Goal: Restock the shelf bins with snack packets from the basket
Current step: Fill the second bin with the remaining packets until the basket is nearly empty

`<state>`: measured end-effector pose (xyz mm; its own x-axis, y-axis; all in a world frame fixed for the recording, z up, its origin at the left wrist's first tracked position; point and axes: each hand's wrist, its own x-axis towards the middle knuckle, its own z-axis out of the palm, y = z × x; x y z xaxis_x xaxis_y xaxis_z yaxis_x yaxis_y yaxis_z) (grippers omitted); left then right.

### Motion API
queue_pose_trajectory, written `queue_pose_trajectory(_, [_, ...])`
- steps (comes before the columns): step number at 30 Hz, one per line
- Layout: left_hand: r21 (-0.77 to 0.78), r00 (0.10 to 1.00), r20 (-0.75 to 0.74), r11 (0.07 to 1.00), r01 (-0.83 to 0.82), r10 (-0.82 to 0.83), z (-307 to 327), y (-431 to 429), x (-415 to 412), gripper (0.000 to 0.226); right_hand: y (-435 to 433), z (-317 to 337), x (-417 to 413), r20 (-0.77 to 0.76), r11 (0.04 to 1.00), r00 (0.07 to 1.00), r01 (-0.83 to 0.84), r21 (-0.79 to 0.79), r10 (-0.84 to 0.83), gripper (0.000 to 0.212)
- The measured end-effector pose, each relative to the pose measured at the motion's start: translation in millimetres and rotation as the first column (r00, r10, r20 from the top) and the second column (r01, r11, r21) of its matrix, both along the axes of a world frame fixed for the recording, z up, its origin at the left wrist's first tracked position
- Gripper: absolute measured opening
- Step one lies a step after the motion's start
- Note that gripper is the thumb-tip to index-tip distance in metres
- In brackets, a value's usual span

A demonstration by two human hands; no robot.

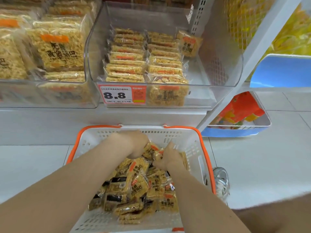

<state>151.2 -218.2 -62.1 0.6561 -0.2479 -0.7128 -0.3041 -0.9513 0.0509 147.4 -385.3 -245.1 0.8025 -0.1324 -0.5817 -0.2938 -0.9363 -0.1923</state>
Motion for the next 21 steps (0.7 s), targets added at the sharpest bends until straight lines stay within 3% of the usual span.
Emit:
queue_pose_trajectory(2, [-0.048,0.999,-0.007,0.998,-0.037,0.036,-0.2,4.1,1.3,0.052,2.1,2.5,6.5,-0.008,0.999,0.999,0.04,0.023,-0.04,0.12])
queue_pose_trajectory(4, [-0.093,0.997,-0.029,0.993,-0.071,0.069,0.7,8.1,3.0,0.056,2.1,12.5,11.0,-0.079,0.997,0.995,0.062,0.039,-0.059,0.127])
queue_pose_trajectory(7, [-0.138,0.994,-0.039,0.984,-0.111,0.107,4.1,17.2,5.3,0.058,6.6,42.3,8.6,-0.147,0.998,0.987,-0.061,0.01,0.062,0.135])
queue_pose_trajectory(9, [-0.127,0.993,-0.02,0.984,-0.122,0.12,11.5,23.3,6.0,0.055,11.6,68.3,6.3,-0.141,0.981,0.971,-0.193,0.018,0.194,0.118])
queue_pose_trajectory(11, [-0.114,0.993,-0.01,0.986,-0.122,0.121,23.3,29.5,5.1,0.047,17.7,100.0,4.5,-0.092,0.949,0.945,-0.31,0.06,0.314,0.101])
queue_pose_trajectory(15, [-0.132,0.987,-0.024,0.978,-0.16,0.158,56.6,39.0,1.9,0.04,31.2,168.3,-3.7,0.143,0.894,0.907,-0.417,0.167,0.396,0.095])
queue_pose_trajectory(17, [-0.25,0.951,-0.11,0.918,-0.307,0.288,71.3,42.5,-0.1,0.038,37.1,196.1,-11.7,0.293,0.888,0.882,-0.428,0.17,0.369,0.087])
queue_pose_trajectory(21, [-0.557,0.821,-0.329,0.606,-0.568,0.467,97.0,50.5,-12.4,0.023,40.2,235.3,-28.1,0.454,0.893,0.832,-0.424,0.151,0.319,0.092])
